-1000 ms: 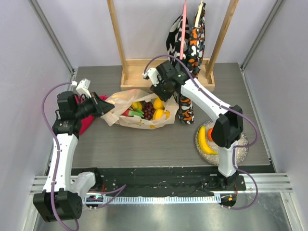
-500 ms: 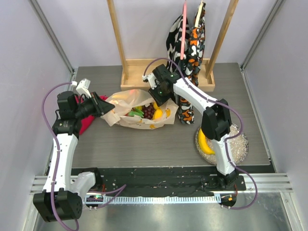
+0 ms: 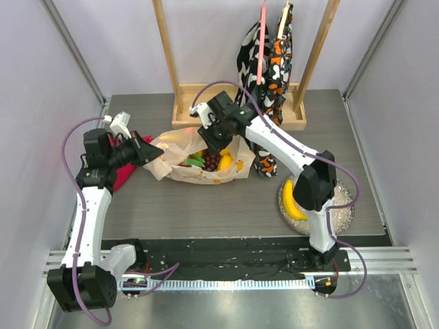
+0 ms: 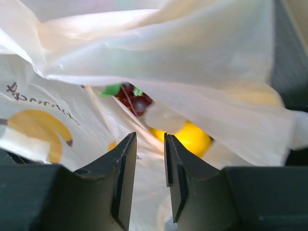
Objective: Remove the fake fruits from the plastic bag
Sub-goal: Adjust the plastic bag at the center of the board, then take out the fake fruit from the plastic bag.
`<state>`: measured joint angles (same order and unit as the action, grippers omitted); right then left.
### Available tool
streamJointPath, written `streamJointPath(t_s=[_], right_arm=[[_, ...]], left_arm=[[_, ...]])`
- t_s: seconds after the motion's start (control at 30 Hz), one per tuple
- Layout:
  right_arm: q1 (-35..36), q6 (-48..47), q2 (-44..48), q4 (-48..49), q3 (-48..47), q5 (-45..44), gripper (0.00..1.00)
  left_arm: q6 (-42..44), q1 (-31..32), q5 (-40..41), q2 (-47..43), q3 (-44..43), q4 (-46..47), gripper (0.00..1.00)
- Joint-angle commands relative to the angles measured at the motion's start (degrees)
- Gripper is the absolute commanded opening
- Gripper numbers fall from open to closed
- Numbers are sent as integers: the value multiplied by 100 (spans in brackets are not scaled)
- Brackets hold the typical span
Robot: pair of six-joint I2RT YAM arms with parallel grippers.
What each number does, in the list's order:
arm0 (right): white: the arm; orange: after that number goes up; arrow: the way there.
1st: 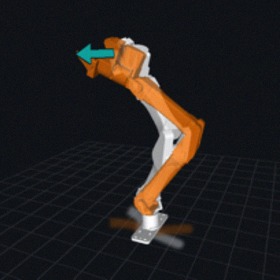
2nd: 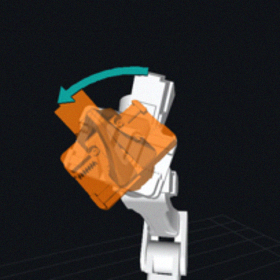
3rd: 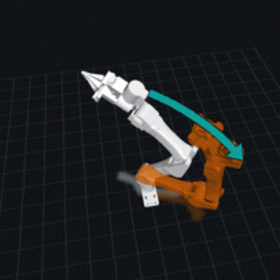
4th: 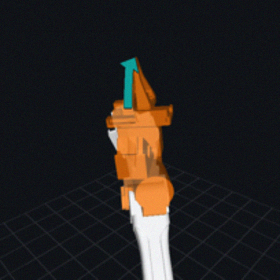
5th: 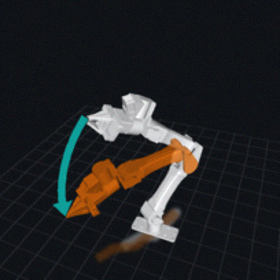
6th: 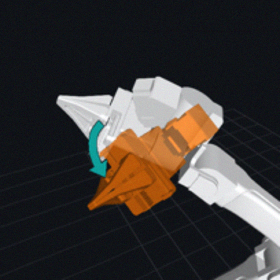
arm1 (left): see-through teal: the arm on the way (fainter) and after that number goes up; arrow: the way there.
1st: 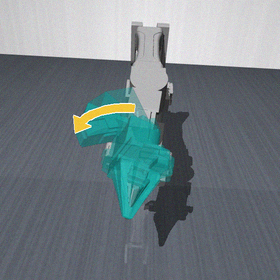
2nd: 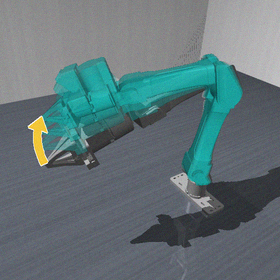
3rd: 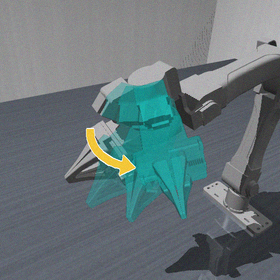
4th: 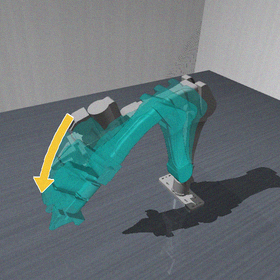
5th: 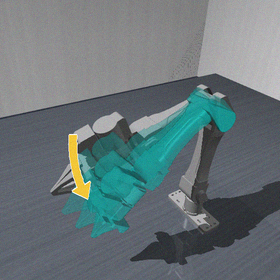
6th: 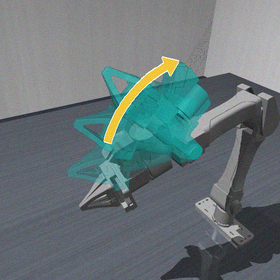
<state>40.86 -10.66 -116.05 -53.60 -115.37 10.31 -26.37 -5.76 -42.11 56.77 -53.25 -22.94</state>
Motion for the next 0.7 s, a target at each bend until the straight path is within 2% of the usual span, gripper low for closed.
streamJointPath(t_s=[0.0,0.07,0.13,0.2,0.3,0.4,0.6,0.63,0.67], right_arm=[[27,265,-461,157,-37,-142,36],[18,388,-742,166,-274,-553,36],[-17,485,-840,35,-450,-810,47],[-34,521,-744,-18,-355,-1003,63],[-34,678,-516,-115,337,-1187,75],[-26,828,-261,-80,909,-1171,79],[-25,863,-155,-168,1315,-1171,89],[-8,855,-164,-151,1359,-1110,89],[-8,863,-181,-142,1386,-1101,84]], left_arm=[[44,-22,-131,36,-291,220,0],[62,-22,-122,36,-317,202,0],[97,-31,-114,18,-343,167,0],[114,-31,-113,18,-344,123,0],[115,-31,-87,0,-273,114,0],[114,-31,-87,-17,-229,140,0],[97,-31,-96,35,-229,158,0],[97,-31,-87,36,-221,184,0],[97,-22,-78,27,-212,193,0]])
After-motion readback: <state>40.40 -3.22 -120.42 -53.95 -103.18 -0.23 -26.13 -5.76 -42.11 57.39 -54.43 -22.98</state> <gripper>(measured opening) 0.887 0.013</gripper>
